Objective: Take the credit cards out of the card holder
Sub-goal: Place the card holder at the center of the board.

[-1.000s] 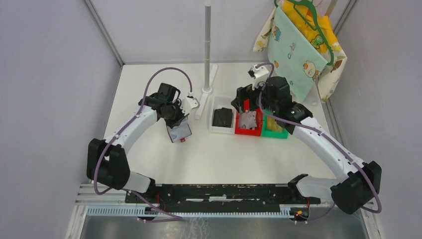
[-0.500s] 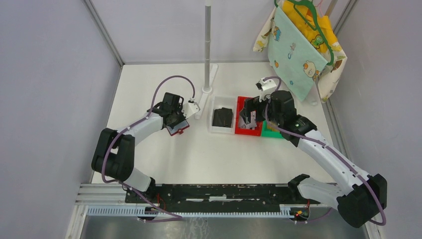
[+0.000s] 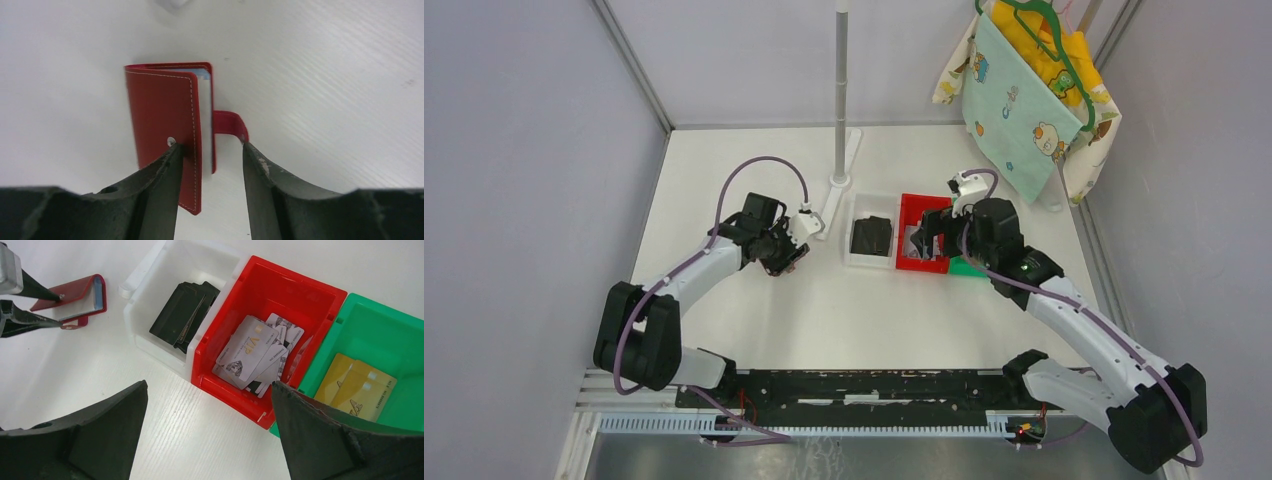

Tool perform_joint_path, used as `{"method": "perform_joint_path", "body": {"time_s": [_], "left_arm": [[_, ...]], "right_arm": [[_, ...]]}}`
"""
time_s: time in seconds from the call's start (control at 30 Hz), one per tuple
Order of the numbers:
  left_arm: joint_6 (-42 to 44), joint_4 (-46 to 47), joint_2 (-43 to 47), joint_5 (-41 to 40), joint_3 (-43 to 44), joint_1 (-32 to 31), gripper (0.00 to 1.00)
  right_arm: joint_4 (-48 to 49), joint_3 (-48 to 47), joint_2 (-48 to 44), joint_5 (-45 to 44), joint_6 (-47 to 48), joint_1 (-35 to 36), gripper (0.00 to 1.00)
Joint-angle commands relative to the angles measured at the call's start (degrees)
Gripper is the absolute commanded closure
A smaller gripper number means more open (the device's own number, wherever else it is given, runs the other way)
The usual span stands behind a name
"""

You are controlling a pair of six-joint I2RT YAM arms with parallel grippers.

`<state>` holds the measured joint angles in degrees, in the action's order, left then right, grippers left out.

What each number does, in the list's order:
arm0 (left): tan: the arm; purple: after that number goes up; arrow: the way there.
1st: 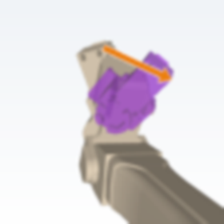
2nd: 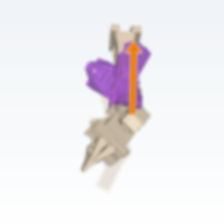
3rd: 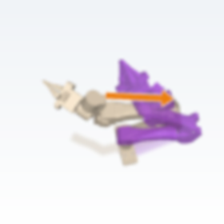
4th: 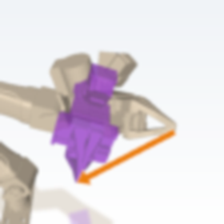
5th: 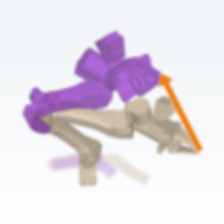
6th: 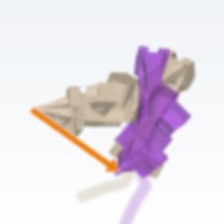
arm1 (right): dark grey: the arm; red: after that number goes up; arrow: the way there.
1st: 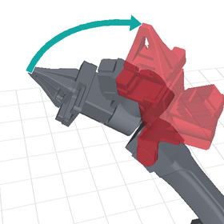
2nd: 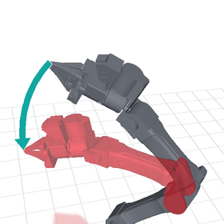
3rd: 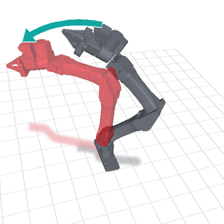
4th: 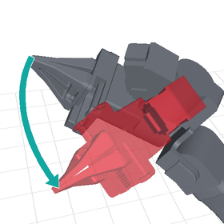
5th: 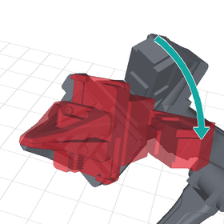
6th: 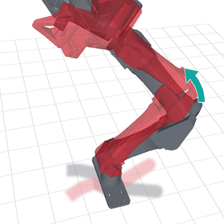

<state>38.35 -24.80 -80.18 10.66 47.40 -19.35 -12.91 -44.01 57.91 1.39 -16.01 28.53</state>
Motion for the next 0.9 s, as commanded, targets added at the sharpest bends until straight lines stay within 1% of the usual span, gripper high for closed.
{"method": "perform_joint_path", "body": {"time_s": [0.0, 0.07, 0.13, 0.23, 0.3, 0.33, 0.4, 0.47, 0.6, 0.73, 0.8, 0.87], "left_arm": [[-3.70, -6.23, 0.40, 9.59, 1.86, -0.21, 0.47], [-3.68, -7.25, -0.43, 11.22, 2.48, -0.05, 0.48], [-3.50, -8.70, -1.70, 14.69, 4.01, 1.30, 0.49], [-5.28, -10.60, -5.20, 21.97, 7.53, 7.29, 0.52], [-5.78, -11.81, -8.65, 25.77, 9.90, 11.68, 0.58], [-6.23, -11.41, -9.84, 26.62, 10.28, 13.63, 0.61], [-6.23, -9.34, -10.98, 26.97, 9.73, 15.61, 0.63], [-6.81, -6.89, -11.24, 26.33, 8.40, 15.74, 0.64], [-10.58, -5.66, -11.21, 29.28, 8.36, 15.00, 0.65], [-10.62, -6.47, -5.95, 30.15, 7.83, 14.35, 0.65], [-9.98, -8.72, -3.25, 30.25, 9.11, 14.39, 0.62], [-9.87, -9.83, -0.71, 27.73, 11.09, 14.47, 0.58]], "right_arm": [[3.40, 0.29, -2.61, -1.04, -1.22, -0.29, 0.02], [2.99, 0.41, -3.50, -2.98, -1.24, -0.32, 0.02], [2.33, 0.78, -4.68, -5.20, -1.25, -0.47, 0.02], [1.86, 2.70, -7.22, -9.58, -1.58, -1.29, 0.02], [2.10, 4.72, -9.23, -11.98, -2.39, -2.51, 0.02], [2.41, 5.77, -9.96, -12.69, -3.04, -3.07, 0.02], [3.21, 7.99, -11.27, -13.57, -4.35, -4.24, 0.02], [3.63, 9.87, -12.07, -15.58, -5.91, -4.91, 0.02], [4.02, 11.65, -12.22, -18.56, -8.18, -6.41, 0.02], [3.69, 11.17, -12.90, -18.18, -8.68, -7.91, 0.02], [3.12, 10.67, -13.43, -19.16, -8.32, -8.67, 0.02], [2.44, 10.44, -14.06, -21.64, -7.96, -9.60, 0.02]]}}
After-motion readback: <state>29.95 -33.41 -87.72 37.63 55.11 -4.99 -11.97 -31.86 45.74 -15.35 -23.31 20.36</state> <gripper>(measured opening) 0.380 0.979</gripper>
